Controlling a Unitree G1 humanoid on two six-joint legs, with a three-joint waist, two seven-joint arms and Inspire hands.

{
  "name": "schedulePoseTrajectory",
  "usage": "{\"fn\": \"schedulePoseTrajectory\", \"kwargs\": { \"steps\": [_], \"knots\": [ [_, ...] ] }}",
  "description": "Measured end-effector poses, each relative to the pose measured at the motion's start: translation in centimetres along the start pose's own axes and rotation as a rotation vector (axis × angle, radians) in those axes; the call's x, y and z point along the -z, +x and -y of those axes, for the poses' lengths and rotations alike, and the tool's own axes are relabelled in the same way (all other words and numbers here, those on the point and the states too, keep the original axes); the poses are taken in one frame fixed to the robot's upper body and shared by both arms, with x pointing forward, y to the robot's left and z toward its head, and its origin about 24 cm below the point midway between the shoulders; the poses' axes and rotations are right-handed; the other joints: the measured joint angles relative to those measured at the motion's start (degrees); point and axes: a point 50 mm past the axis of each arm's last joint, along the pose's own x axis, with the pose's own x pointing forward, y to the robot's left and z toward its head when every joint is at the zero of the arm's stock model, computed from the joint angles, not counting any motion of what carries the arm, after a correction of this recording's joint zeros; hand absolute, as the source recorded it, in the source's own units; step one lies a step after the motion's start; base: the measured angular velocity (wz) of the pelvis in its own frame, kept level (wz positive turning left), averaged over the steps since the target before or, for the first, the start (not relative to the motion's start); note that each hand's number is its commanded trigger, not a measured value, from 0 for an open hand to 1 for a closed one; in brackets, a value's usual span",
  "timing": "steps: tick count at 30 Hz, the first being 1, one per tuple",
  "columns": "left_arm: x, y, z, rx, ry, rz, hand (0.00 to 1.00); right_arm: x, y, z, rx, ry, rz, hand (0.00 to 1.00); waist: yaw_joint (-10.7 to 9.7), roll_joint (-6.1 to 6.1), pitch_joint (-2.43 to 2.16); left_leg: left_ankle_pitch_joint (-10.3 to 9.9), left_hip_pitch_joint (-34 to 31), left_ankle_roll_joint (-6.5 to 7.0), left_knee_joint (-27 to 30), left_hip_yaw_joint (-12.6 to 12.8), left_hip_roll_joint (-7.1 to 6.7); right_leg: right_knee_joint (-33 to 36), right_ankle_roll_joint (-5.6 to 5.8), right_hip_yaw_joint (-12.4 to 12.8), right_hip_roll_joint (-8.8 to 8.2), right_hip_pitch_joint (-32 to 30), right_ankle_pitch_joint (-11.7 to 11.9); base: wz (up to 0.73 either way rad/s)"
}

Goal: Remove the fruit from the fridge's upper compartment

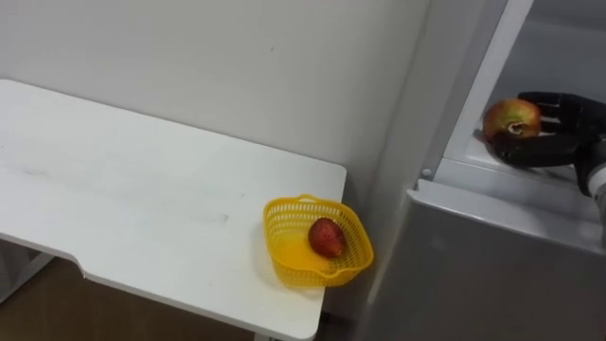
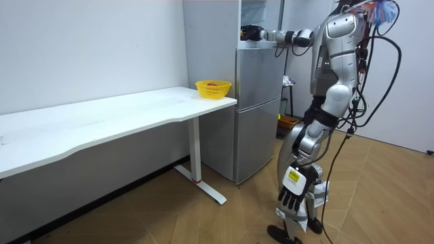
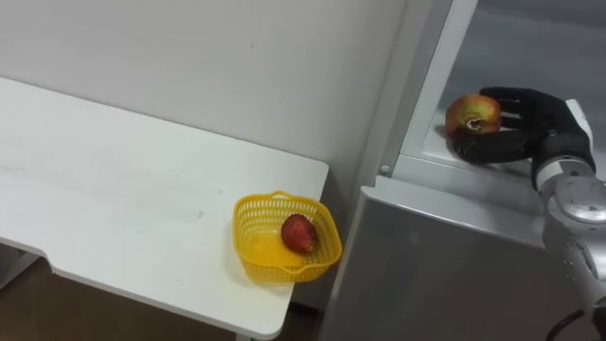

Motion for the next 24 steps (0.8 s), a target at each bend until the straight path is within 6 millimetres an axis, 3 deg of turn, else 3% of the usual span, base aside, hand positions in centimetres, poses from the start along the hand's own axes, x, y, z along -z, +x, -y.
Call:
{"fn": "schedulePoseTrajectory", "kwargs": {
  "steps": [6, 15, 18, 20, 24],
  "knots": [
    [0.1, 0.0, 0.2, 0.007, -0.01, 0.0, 0.0, -0.7, 0.0, -0.2, -0.008, 0.016, 0.031, 1.0, -0.7, 0.42, 0.1, 0.0, 0.2, 0.0, 0.0, -0.1, -0.05, 0.0, 0.0, 0.0, -0.02, 0.2, 0.0, 0.0],
    [-0.4, 0.1, 0.5, 0.0, -0.023, 0.012, 0.0, -1.5, -0.5, -1.4, -0.055, 0.017, 0.081, 1.0, -1.5, 1.58, -0.17, 0.0, 1.1, 0.01, -0.2, 0.4, -0.02, -0.1, 0.0, 0.7, -0.06, 0.4, 0.0, -0.03],
    [-0.4, 0.1, 0.6, -0.006, -0.026, 0.016, 0.0, -1.9, -1.2, -2.2, -0.084, 0.013, 0.125, 1.0, -1.8, 2.06, -0.34, 0.0, 1.5, 0.02, -0.4, 0.8, -0.03, -0.1, 0.0, 1.4, -0.1, 0.6, 0.0, -0.06],
    [-0.4, 0.1, 0.7, -0.008, -0.03, 0.011, 0.0, -2.4, -1.8, -3.1, -0.097, 0.042, 0.165, 1.0, -3.0, 2.56, -0.32, 0.0, 1.6, 0.06, -0.5, 0.9, -0.03, -0.1, 0.0, 1.9, -0.1, 0.6, 0.0, 0.0],
    [-0.7, 0.2, 0.7, -0.022, -0.063, 0.018, 0.0, -3.6, -3.2, -2.9, -0.059, 0.047, 0.269, 1.0, -3.7, 3.46, -0.55, 0.0, 1.5, 0.07, -0.6, 1.0, -0.06, -0.2, 0.01, 1.9, -0.12, 0.4, 0.0, 0.0]
  ]
}}
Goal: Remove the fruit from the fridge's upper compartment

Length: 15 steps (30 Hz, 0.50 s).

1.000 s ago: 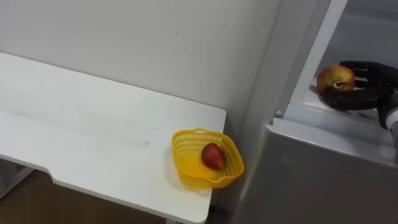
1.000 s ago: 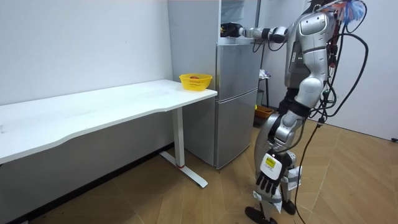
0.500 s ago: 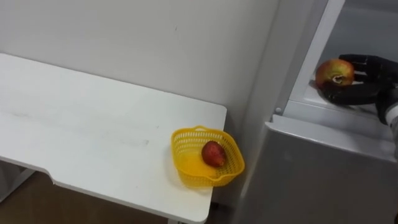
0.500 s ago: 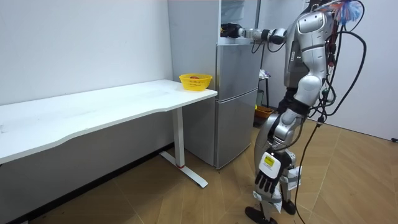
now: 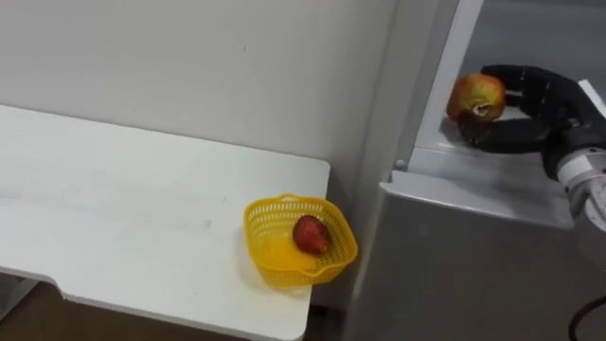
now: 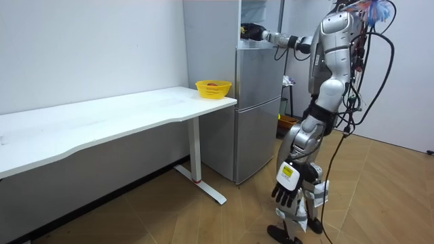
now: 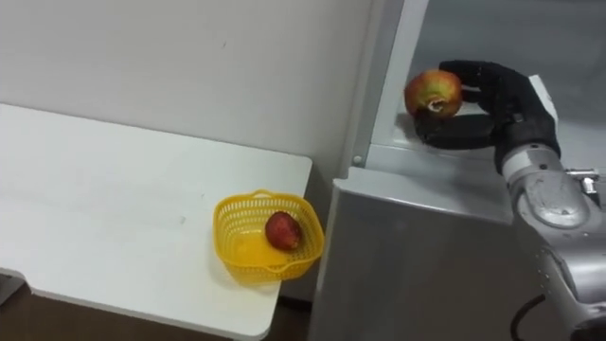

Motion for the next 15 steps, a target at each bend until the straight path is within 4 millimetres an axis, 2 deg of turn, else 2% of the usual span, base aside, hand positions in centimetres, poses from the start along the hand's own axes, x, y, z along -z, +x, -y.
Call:
{"fn": "schedulePoseTrajectory", "kwargs": {
  "steps": [2, 8, 11, 15],
  "knots": [
    [0.0, 0.0, 0.4, 0.001, -0.011, 0.003, 0.0, -1.2, -0.3, -0.3, 0.024, 0.01, 0.061, 1.0, -0.9, 0.84, -0.32, 0.0, 0.5, 0.02, -0.2, 0.3, 0.02, 0.0, 0.0, 0.1, -0.05, 0.3, 0.0, -0.03],
    [0.0, 0.0, 0.5, 0.001, -0.034, 0.012, 0.0, -2.8, -1.8, 0.2, 0.105, 0.065, 0.159, 1.0, -2.1, 1.61, -0.3, 0.0, 2.3, 0.01, -1.4, 2.1, 0.34, -1.0, -0.06, 1.0, 0.15, 1.4, 0.0, -0.14],
    [0.5, 0.0, 1.3, 0.009, -0.067, -0.002, 0.0, -2.6, -3.7, -0.2, 0.142, 0.058, 0.195, 1.0, -2.9, 2.28, -0.36, -0.1, 3.1, 0.06, -2.1, 2.7, 0.43, -1.0, -0.06, 1.6, 0.17, 1.9, 0.0, -0.12],
    [0.3, 0.0, 2.0, 0.018, -0.104, 0.006, 0.0, -2.6, -5.1, -0.5, 0.182, 0.014, 0.236, 1.0, -4.0, 2.93, -0.32, -0.1, 3.1, 0.07, -2.2, 3.3, 0.52, -0.9, -0.06, 2.5, 0.17, 1.5, 0.0, -0.1]
  ]
}}
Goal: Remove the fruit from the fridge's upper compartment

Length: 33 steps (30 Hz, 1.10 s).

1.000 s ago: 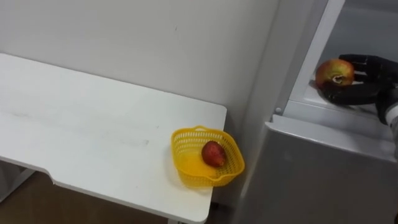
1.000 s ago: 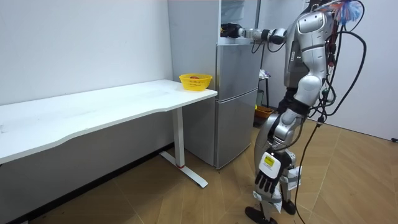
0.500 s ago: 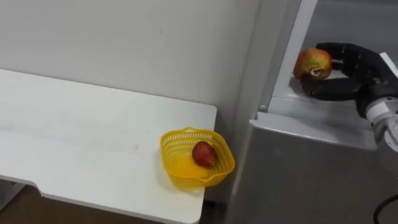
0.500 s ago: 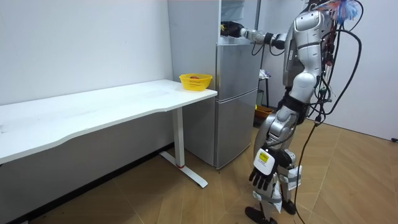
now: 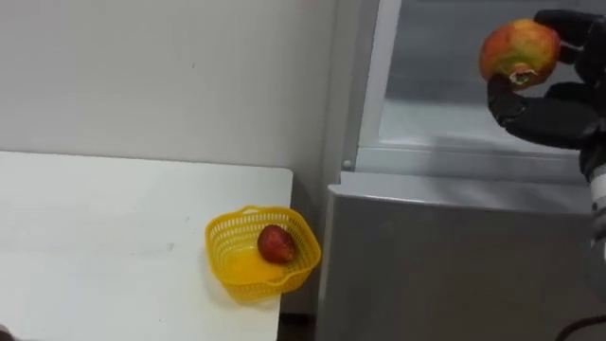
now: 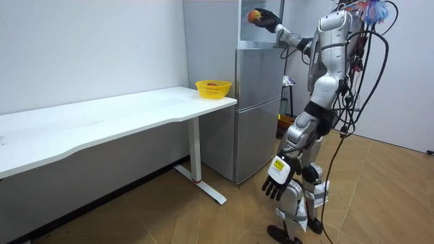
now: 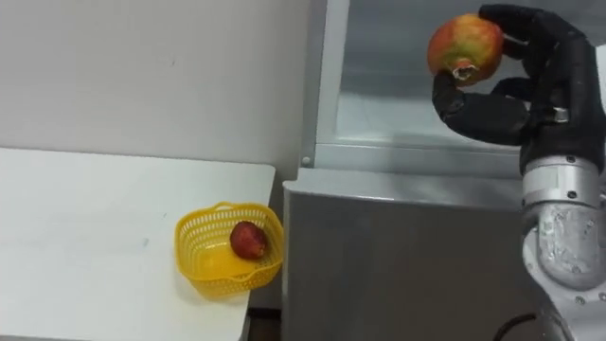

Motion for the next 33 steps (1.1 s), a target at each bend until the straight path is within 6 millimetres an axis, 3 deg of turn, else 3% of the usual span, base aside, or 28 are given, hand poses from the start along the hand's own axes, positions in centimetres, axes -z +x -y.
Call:
{"fn": "schedulePoseTrajectory", "kwargs": {
  "steps": [3, 9, 17, 22, 28, 30, 33],
  "knots": [
    [-0.2, 0.0, 0.1, -0.004, -0.007, 0.009, 0.0, -0.7, -0.4, -0.1, 0.011, -0.05, 0.052, 1.0, -0.1, 0.24, 0.0, 0.0, 0.5, -0.01, -0.1, 0.9, 0.22, 0.1, 0.0, 0.5, 0.08, -0.1, 0.0, -0.14],
    [-1.1, 0.2, -0.1, -0.003, -0.004, 0.033, 0.0, -4.9, -1.5, -1.0, -0.003, -0.085, 0.29, 1.0, -0.1, 1.07, 0.08, 0.0, 1.0, -0.01, -0.2, 0.9, 0.22, 0.1, -0.03, 0.7, 0.12, 0.0, 0.0, -0.01],
    [-1.4, 0.3, 0.2, 0.022, 0.029, 0.057, 0.0, -7.9, -4.0, -4.1, -0.177, -0.11, 0.467, 1.0, 0.3, 0.84, 0.21, 0.0, 1.4, -0.02, -1.5, 1.7, 0.33, 0.1, -0.03, 1.5, 0.16, -0.2, 0.0, -0.05],
    [-2.0, 0.6, 0.3, 0.038, 0.055, 0.051, 0.0, -7.2, -6.7, -5.9, -0.315, -0.229, 0.516, 1.0, 2.6, -0.28, -0.01, 0.0, 1.5, -0.01, -1.4, 2.0, 0.28, 0.1, -0.02, 2.7, 0.23, -0.4, 0.0, -0.05],
    [-3.5, 0.8, 0.0, 0.052, 0.1, 0.089, 0.0, -6.6, -9.3, -9.1, -0.548, -0.249, 0.518, 1.0, 6.5, -0.78, 0.47, 0.0, 1.5, -0.01, -1.8, 2.2, 0.28, 0.1, -0.02, 2.7, 0.2, -0.8, 0.0, -0.02],
    [-3.6, 0.8, -0.2, 0.06, 0.122, 0.089, 0.0, -6.7, -9.8, -9.7, -0.578, -0.219, 0.515, 1.0, 6.7, -1.16, 0.73, 0.0, 1.5, -0.02, -1.8, 1.8, 0.26, 0.1, -0.02, 2.0, 0.2, -0.6, 0.0, 0.14],
    [-3.5, 0.8, -0.2, 0.073, 0.133, 0.087, 0.0, -6.8, -10.2, -10.2, -0.607, -0.193, 0.516, 1.0, 7.6, -1.46, 0.78, 0.0, 1.2, -0.02, -1.8, 1.4, 0.23, 0.0, -0.02, 1.6, 0.21, -0.6, 0.0, 0.09]
  ]
}}
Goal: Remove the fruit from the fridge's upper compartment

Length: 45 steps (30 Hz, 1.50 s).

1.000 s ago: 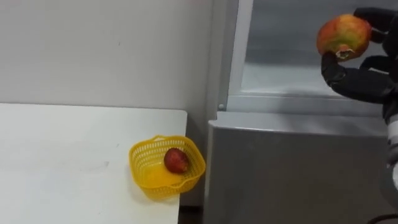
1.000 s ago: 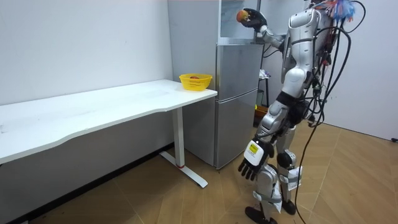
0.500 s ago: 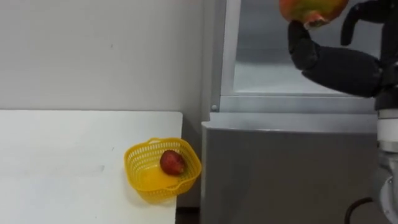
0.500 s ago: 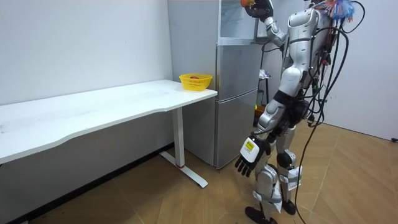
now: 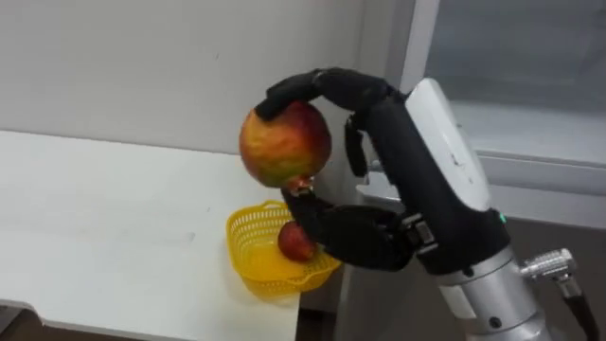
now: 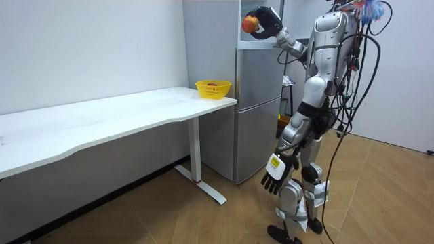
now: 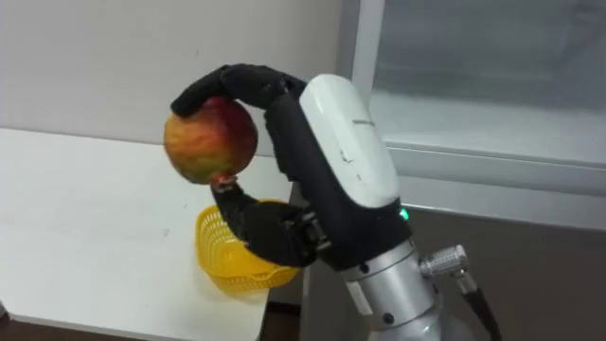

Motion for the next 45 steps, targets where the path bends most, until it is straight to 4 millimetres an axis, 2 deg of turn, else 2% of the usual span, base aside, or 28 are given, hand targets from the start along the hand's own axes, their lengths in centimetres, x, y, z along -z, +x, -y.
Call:
{"fn": "schedulePoseTrajectory", "kwargs": {
  "steps": [3, 5, 8, 10, 12, 15, 20, 25, 28, 32, 36, 41, 45],
  "knots": [
    [-0.3, 0.0, -0.1, 0.012, 0.01, 0.007, 0.0, 0.0, 0.0, -0.5, -0.02, 0.02, 0.014, 1.0, 0.5, -0.21, 0.05, 0.0, -0.3, 0.0, 0.2, -0.7, -0.13, 0.0, 0.0, -1.1, -0.13, 0.1, 0.0, 0.13],
    [-0.1, 0.0, -0.1, 0.015, 0.033, 0.001, 0.0, 1.6, -0.2, -1.5, -0.065, 0.012, -0.036, 1.0, 0.6, -0.17, 0.28, 0.0, 0.3, 0.0, 0.4, -1.2, -0.18, 0.0, 0.01, -1.1, -0.15, 0.9, 0.0, 0.1],
    [0.2, 0.0, -0.3, 0.017, 0.036, -0.01, 0.0, 4.5, -1.4, -3.1, -0.149, -0.048, -0.162, 1.0, 1.7, -0.09, 0.37, 0.0, 0.4, 0.01, 0.1, -1.5, -0.21, 0.0, 0.05, -1.2, -0.13, 1.2, 0.0, 0.01],
    [0.2, 0.0, -0.4, 0.026, 0.048, -0.01, 0.0, 5.8, -2.0, -3.7, -0.195, -0.098, -0.22, 1.0, 2.1, -0.06, 0.39, 0.0, -0.4, 0.01, 0.2, -1.6, -0.24, 0.0, 0.05, -1.2, -0.14, 0.6, 0.0, 0.0],
    [0.3, 0.0, -0.3, 0.036, 0.057, -0.017, 0.0, 6.4, -2.3, -3.9, -0.219, -0.137, -0.241, 1.0, 2.1, -0.26, 0.27, 0.0, -1.3, 0.02, 0.7, -1.9, -0.3, 0.0, 0.05, -1.2, -0.14, -0.2, 0.0, 0.07],
    [0.5, -0.1, -0.1, 0.055, 0.055, -0.026, 0.0, 7.6, -3.0, -4.5, -0.261, -0.165, -0.289, 1.0, 2.2, -0.11, 0.35, 0.0, -1.7, 0.04, 1.1, -2.0, -0.44, -0.1, 0.05, -1.5, -0.19, -0.3, 0.0, 0.08],
    [-0.2, -0.1, -0.3, 0.042, 0.053, 0.008, 0.0, 10.1, -5.1, -5.9, -0.357, -0.201, -0.428, 1.0, 3.8, -0.17, 0.31, 0.0, -1.7, 0.07, 1.2, -2.8, -0.66, 0.0, 0.05, -2.2, -0.39, 0.0, 0.0, 0.06],
    [-0.8, -0.1, -0.6, 0.033, 0.064, 0.027, 0.0, 11.0, -6.0, -6.6, -0.419, -0.261, -0.469, 1.0, 4.8, -0.48, 0.28, 0.0, -1.8, 0.08, 1.2, -3.3, -0.79, 0.0, 0.18, -2.8, -0.52, 0.1, -0.1, 0.05],
    [-0.8, -0.1, -0.8, 0.032, 0.064, 0.024, 0.0, 11.7, -6.5, -6.7, -0.444, -0.295, -0.507, 1.0, 5.1, -1.27, 0.2, 0.0, -2.2, 0.08, 1.4, -4.3, -0.87, 0.0, 0.19, -3.6, -0.52, 0.1, -0.1, 0.14],
    [-0.6, -0.1, -0.7, 0.035, 0.07, 0.008, 0.0, 12.5, -6.4, -6.8, -0.456, -0.306, -0.533, 1.0, 5.2, -2.36, 0.4, 0.0, -2.7, 0.08, 1.9, -4.5, -0.9, 0.0, 0.19, -4.1, -0.49, 0.2, -0.1, 0.08],
    [-0.2, -0.1, -0.6, 0.043, 0.074, -0.013, 0.0, 13.2, -5.7, -7.2, -0.458, -0.307, -0.555, 1.0, 5.3, -2.21, 0.55, 0.0, -2.8, 0.08, 2.1, -4.6, -0.91, 0.0, 0.19, -4.5, -0.51, 0.2, -0.1, 0.02],
    [-0.4, -0.1, -0.8, 0.041, 0.065, -0.012, 0.0, 14.2, -6.1, -7.0, -0.458, -0.308, -0.597, 1.0, 6.3, -2.18, 0.57, 0.0, -3.5, 0.07, 2.7, -5.6, -0.99, 0.0, 0.19, -4.5, -0.39, 0.1, -0.1, 0.06],
    [0.0, -0.1, -0.8, 0.04, 0.051, -0.025, 0.0, 14.3, -6.0, -6.9, -0.438, -0.315, -0.597, 1.0, 6.6, -2.18, 0.56, 0.0, -3.6, 0.06, 2.8, -5.9, -1.04, 0.0, 0.19, -4.6, -0.36, 0.2, -0.1, 0.03]
  ]
}}
